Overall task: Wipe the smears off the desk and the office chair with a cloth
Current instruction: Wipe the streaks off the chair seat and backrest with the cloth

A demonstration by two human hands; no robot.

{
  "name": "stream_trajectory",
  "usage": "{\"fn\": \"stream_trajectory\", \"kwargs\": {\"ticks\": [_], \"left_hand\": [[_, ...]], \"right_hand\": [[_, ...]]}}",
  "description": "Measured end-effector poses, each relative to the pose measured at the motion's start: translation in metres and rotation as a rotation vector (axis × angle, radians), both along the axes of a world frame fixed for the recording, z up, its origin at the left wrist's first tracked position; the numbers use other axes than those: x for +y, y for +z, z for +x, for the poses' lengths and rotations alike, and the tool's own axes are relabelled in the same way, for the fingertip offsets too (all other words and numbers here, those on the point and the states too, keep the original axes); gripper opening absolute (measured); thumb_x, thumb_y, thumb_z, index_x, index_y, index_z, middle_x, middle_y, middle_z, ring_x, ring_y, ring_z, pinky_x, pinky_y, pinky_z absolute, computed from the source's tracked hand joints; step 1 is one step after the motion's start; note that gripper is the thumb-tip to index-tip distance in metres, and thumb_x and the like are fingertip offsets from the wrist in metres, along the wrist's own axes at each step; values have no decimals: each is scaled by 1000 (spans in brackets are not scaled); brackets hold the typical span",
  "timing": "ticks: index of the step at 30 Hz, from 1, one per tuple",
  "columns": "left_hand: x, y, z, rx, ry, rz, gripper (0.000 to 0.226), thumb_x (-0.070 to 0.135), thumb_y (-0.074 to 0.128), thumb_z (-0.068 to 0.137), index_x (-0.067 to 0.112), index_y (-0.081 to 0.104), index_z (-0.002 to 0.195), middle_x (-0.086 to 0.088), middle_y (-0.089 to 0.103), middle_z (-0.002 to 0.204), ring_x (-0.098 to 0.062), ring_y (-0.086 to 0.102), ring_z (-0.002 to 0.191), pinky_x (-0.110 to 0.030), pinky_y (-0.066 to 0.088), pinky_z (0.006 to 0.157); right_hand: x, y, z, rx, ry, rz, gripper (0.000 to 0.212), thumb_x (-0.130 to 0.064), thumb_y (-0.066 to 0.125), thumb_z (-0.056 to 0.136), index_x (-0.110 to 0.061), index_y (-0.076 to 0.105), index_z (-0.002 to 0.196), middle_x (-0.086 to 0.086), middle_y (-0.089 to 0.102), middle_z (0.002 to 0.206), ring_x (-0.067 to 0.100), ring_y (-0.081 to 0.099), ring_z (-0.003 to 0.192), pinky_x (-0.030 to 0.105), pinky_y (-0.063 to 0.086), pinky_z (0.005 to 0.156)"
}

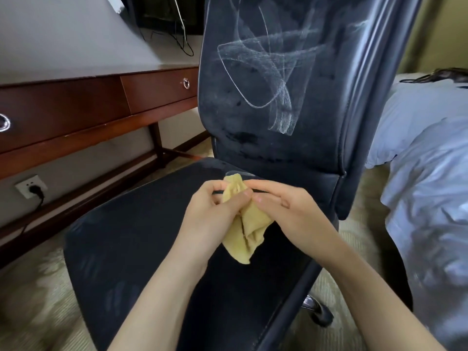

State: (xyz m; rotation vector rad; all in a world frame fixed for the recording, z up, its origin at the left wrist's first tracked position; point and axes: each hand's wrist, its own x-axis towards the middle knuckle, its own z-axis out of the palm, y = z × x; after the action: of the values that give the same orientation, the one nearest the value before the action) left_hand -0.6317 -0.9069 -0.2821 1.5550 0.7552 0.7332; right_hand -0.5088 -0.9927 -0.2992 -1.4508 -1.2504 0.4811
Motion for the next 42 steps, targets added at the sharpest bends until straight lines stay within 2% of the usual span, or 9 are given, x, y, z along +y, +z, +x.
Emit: {"fn": "stream_trajectory", "kwargs": {"ticks": [6,9,11,16,19,23,27,34,42], "left_hand": [[-9,-4,29,-313,-426,-298,32,26,50,95,16,59,125,-7,68,116,-20,65,104,-33,53,86],[-11,-25,41,-108,-297,-235,24,28,53,95,26,61,117,5,71,106,-9,66,102,-25,49,85],[-9,-45,39,77,-149,-188,18,30,58,92,27,63,109,8,72,96,-4,66,92,-17,46,75],[18,-93,12,575,93,348,19,30,48,94,33,65,101,12,63,111,-14,50,113,-30,41,94],[28,-111,3,740,156,556,36,32,37,100,28,47,135,9,42,143,-16,26,135,-30,22,110],[23,-128,4,905,114,708,55,46,17,100,25,8,151,3,-4,160,-19,-18,145,-38,-9,117],[22,-136,4,984,105,837,64,53,-6,93,27,-9,151,2,-20,158,-17,-40,132,-41,-17,114],[21,-137,5,960,113,852,81,51,-29,74,27,-12,150,3,-22,157,-16,-41,132,-37,-19,113],[24,-141,5,876,153,815,56,34,8,100,21,-11,151,0,-16,159,-18,-28,142,-36,-12,118]], "right_hand": [[-13,-28,21,-249,-330,298,62,-24,71,77,-41,48,133,-25,56,126,3,51,120,12,43,92],[-5,-49,25,-467,-410,175,56,-11,68,82,-34,53,130,-34,52,122,-9,46,118,13,39,97],[-1,-74,18,-585,-381,14,47,-9,66,83,-22,57,128,-17,60,122,3,52,116,29,46,96],[2,-96,10,-860,-259,-16,37,-48,55,80,-23,68,105,-13,70,98,9,63,94,31,49,90],[10,-82,33,-905,-222,-91,44,-56,52,81,-31,64,116,-17,62,119,9,49,121,36,25,111],[29,-93,52,-1069,109,-394,57,-61,39,90,-42,30,144,-25,18,153,3,3,143,37,-7,117],[43,-110,72,-972,34,-408,51,-55,34,96,-45,25,145,-28,14,153,0,7,143,27,-2,116],[96,-114,124,-760,-342,-638,46,-46,35,99,-40,30,144,-17,28,152,13,20,141,35,13,113],[107,-117,62,-801,-185,-513,46,-53,36,93,-47,37,138,-23,34,147,11,25,137,34,16,112]]}}
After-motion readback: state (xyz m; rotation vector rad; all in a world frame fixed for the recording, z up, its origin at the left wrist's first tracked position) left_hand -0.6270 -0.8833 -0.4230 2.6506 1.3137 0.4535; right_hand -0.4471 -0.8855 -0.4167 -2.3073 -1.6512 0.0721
